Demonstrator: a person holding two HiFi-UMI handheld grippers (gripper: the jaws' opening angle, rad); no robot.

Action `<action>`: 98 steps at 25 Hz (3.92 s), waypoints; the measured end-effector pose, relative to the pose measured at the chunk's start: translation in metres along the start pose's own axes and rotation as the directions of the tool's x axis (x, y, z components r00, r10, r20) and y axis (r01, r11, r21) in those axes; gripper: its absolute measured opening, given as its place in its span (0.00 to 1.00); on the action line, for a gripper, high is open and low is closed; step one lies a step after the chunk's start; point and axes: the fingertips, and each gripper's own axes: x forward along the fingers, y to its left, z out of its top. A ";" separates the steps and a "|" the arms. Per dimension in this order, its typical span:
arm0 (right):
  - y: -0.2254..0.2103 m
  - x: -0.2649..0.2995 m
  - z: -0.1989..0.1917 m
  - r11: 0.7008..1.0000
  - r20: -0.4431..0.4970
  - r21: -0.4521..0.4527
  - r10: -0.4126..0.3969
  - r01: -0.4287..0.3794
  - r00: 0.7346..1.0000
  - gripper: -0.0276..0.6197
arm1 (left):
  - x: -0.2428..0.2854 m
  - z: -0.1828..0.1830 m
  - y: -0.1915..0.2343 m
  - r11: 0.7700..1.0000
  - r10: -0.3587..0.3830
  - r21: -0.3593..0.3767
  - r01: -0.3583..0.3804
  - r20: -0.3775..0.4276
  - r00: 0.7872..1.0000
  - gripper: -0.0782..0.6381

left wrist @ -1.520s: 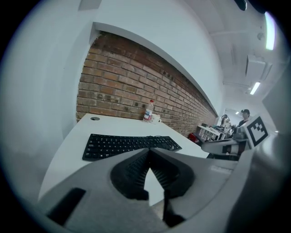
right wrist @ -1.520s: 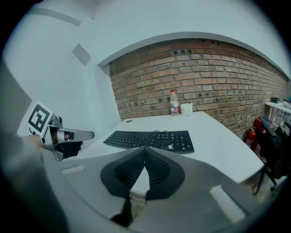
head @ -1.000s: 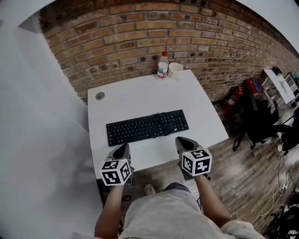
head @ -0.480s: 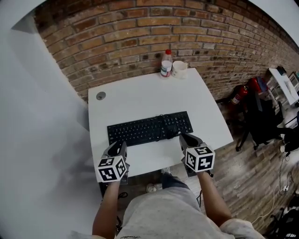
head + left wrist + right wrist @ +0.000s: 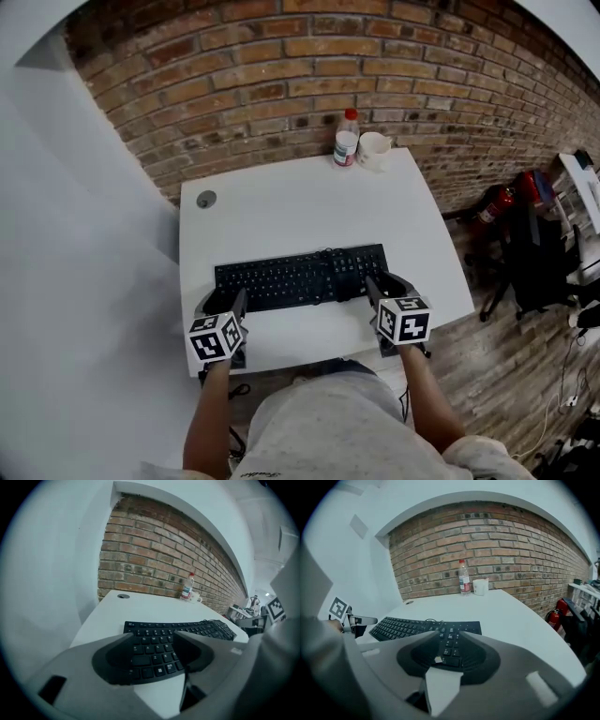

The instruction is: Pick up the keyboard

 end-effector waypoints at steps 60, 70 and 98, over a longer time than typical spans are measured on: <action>-0.049 0.076 0.029 0.985 -0.052 0.134 0.118 -0.110 0.992 0.62 | 0.042 0.023 0.003 0.996 0.037 -0.078 -0.039 -0.029 0.999 0.70; -0.037 0.047 0.123 0.989 0.154 0.068 0.123 -0.135 0.980 0.62 | 0.014 0.118 -0.011 1.000 0.019 -0.006 -0.018 0.185 0.983 0.70; 0.004 -0.078 0.275 0.975 0.555 -0.110 0.221 -0.193 0.802 0.62 | -0.125 0.264 -0.064 0.989 -0.006 0.122 -0.086 0.609 0.793 0.71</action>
